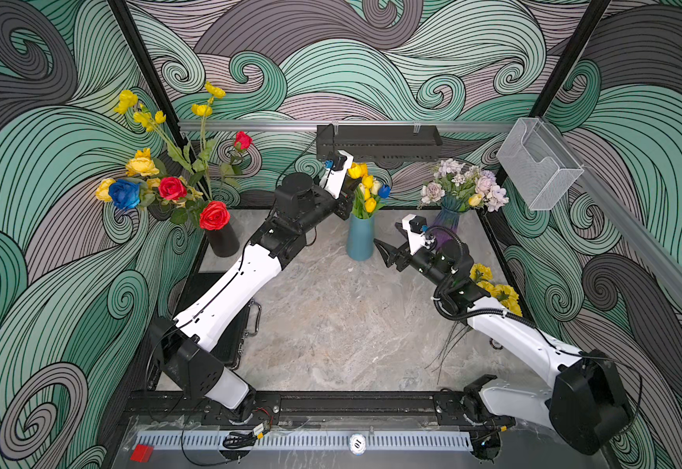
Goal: Pick out yellow flowers from the vase
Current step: Pick up the flower from the vase.
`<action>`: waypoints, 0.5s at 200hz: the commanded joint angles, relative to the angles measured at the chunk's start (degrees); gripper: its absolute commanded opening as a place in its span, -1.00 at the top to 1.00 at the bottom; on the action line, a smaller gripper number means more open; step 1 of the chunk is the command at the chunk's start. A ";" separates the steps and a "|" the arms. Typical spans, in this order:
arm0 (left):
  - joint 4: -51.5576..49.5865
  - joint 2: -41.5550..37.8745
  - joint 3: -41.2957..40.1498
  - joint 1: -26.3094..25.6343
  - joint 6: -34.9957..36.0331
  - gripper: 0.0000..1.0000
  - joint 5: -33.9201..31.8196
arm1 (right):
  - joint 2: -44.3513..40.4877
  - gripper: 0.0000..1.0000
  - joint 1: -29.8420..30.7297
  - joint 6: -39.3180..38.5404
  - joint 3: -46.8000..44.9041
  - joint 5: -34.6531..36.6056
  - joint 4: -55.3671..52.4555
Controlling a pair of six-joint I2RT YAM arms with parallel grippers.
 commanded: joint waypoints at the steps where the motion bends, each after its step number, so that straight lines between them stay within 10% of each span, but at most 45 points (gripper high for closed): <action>1: -2.77 -2.30 3.38 -0.60 0.87 0.93 1.62 | 1.35 -0.62 1.57 -5.07 4.20 -1.30 -1.18; 100: -16.68 -5.99 7.63 -1.72 -1.17 0.93 10.28 | 5.51 -0.11 3.84 -7.24 10.87 -1.34 -6.49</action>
